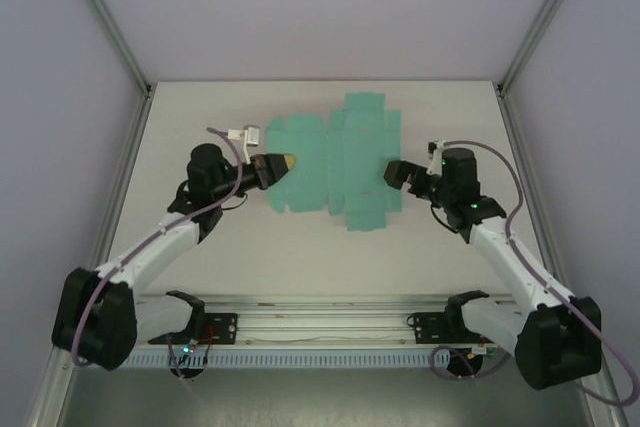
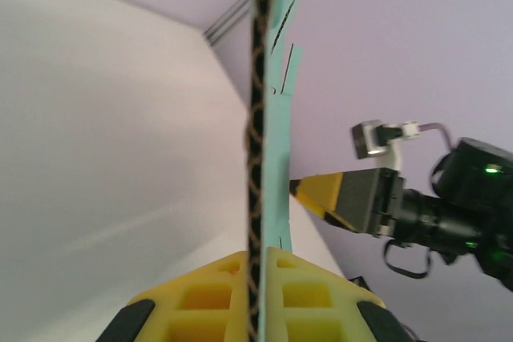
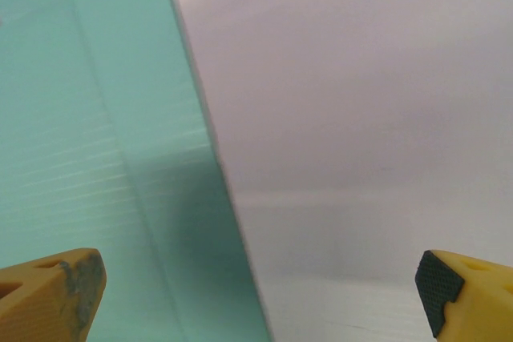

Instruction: Assemble paper box

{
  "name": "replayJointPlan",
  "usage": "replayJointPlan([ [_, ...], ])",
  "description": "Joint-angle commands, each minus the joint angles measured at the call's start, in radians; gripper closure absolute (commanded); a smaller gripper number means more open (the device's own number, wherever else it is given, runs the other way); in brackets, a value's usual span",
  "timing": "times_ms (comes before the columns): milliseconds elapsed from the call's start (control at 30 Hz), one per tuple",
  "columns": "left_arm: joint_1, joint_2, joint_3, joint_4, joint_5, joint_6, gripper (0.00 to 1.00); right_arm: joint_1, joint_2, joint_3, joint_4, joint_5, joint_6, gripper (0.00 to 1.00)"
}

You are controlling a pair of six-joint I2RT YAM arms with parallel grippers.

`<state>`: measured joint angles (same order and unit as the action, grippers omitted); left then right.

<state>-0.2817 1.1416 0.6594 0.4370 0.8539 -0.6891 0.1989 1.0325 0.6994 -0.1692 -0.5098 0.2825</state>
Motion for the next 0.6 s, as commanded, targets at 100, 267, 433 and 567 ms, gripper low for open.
replayJointPlan([
  [100,0.002,-0.148,-0.01,-0.051,-0.026,-0.03,1.0,-0.036,-0.085,0.019,0.095,-0.359,0.001,0.16],
  [267,0.002,-0.202,-0.022,-0.051,-0.038,-0.043,1.0,-0.036,-0.125,0.038,0.095,-0.387,0.005,0.39],
  [433,0.002,-0.223,-0.018,-0.096,-0.053,-0.033,1.0,-0.036,-0.135,0.055,0.06,-0.334,-0.021,0.59],
  [567,0.002,-0.233,-0.037,-0.052,-0.048,-0.047,1.0,-0.036,-0.122,0.055,0.064,-0.352,-0.037,0.73],
])
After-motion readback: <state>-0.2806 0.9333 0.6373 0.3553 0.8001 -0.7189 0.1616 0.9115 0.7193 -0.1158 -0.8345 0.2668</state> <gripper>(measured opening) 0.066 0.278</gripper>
